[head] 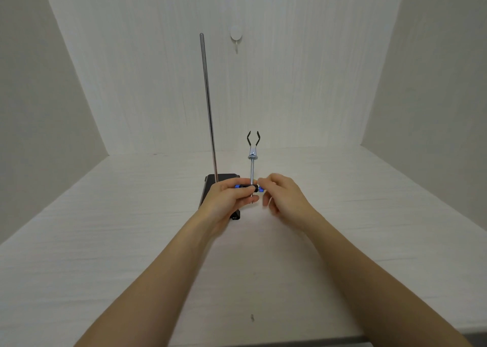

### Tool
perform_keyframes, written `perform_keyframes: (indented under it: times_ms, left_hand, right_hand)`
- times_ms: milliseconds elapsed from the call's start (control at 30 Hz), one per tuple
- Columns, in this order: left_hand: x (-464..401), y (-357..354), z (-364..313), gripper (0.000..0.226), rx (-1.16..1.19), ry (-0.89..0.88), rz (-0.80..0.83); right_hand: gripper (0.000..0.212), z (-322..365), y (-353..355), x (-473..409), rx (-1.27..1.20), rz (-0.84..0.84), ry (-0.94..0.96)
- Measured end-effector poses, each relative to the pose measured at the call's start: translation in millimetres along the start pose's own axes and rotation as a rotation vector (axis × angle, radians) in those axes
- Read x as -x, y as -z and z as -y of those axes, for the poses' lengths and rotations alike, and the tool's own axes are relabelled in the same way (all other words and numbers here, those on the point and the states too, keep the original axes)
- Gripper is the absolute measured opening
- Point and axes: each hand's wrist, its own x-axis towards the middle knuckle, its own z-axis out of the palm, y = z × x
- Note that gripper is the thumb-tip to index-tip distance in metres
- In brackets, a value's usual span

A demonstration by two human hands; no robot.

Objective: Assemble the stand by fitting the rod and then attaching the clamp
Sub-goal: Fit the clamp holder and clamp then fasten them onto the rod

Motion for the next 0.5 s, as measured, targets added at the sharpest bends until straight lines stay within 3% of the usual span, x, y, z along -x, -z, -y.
perform_keyframes:
  times_ms: [100,233,500]
  left_hand:
    - [-0.9,1.8,-0.2,0.018,0.053,0.035,-0.032]
    - [-2.2,2.0,-1.5,0.019,0.142,0.081,-0.036]
    - [-1.3,-0.5,-0.9,0.014,0.103,0.049,0.017]
  right_hand:
    - [0.027,-1.3,-1.8,3.7,0.182,-0.007,0.211]
    - [0.035,-0.4,-0.8,5.2,0.330,0.011,0.341]
    - [0.037,-0.3,-5.0,2.8,0.126,0.015,0.253]
